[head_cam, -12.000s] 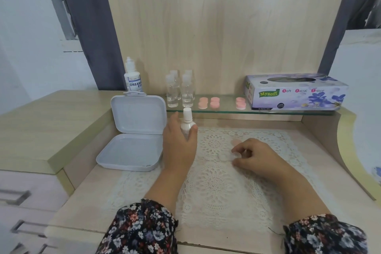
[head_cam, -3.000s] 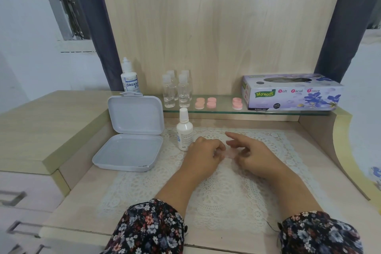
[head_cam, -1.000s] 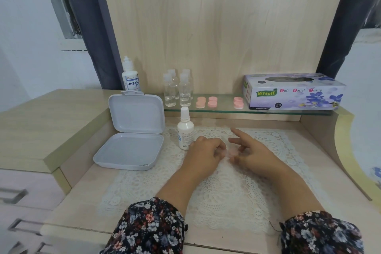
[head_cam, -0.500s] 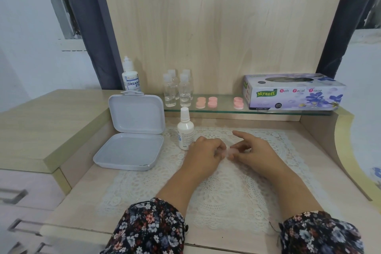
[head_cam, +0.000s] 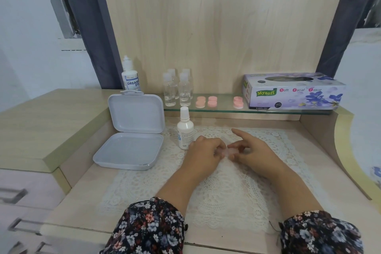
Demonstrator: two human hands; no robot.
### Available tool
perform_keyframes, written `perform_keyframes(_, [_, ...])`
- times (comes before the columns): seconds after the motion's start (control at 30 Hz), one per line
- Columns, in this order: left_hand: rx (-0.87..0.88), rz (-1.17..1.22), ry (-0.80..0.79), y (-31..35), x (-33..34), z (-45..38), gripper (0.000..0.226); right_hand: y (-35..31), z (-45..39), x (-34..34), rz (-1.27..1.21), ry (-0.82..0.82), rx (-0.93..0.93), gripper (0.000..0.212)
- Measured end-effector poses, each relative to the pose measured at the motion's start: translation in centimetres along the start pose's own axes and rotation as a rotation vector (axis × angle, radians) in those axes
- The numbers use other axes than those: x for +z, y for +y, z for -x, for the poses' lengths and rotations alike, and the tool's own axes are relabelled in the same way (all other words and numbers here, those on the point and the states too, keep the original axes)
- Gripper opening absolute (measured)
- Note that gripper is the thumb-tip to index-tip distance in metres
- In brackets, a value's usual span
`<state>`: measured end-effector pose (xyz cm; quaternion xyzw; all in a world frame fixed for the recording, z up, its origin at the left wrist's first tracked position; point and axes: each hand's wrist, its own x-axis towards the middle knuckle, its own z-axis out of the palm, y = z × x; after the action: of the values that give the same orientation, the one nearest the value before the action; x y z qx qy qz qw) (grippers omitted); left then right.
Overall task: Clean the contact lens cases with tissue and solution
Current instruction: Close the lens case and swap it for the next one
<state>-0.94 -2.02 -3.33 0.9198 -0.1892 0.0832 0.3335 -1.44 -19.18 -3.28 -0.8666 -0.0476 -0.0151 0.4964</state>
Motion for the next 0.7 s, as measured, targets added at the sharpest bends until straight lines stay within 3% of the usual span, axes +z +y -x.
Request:
perform_keyframes(0.23, [-0.024, 0.001, -0.002, -0.3, 0.16, -0.06, 0.014, -0.19, -0.05, 0.28, 0.045, 0.044, -0.029, 0.075])
perform_keyframes(0.4, [-0.033, 0.004, 0.0, -0.44, 0.29, -0.19, 0.016, -0.2, 0.02, 0.14, 0.009, -0.023, -0.005, 0.087])
perform_keyframes(0.7, [-0.003, 0.008, 0.014, -0.62, 0.43, -0.23, 0.014, -0.38, 0.29, -0.43, 0.034, -0.004, -0.014, 0.069])
